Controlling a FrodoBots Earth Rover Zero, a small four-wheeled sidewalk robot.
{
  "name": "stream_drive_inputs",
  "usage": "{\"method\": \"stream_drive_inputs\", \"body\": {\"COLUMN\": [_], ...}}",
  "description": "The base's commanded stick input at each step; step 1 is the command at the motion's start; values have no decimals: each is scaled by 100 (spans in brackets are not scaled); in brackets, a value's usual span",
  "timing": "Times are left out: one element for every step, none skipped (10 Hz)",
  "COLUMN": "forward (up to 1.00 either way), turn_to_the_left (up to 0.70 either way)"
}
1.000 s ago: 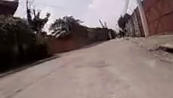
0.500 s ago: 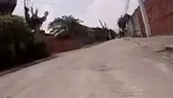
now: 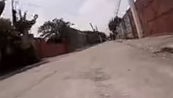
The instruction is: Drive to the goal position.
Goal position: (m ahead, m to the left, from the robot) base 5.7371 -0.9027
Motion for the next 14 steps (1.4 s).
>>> {"method": "stream_drive_inputs", "body": {"forward": [70,70,70,70,70,70,70,70,70,70,70,70,70,70], "turn_to_the_left": [-35,-34,0,0,0,0,0,0,0,0,0,0,0,0]}}
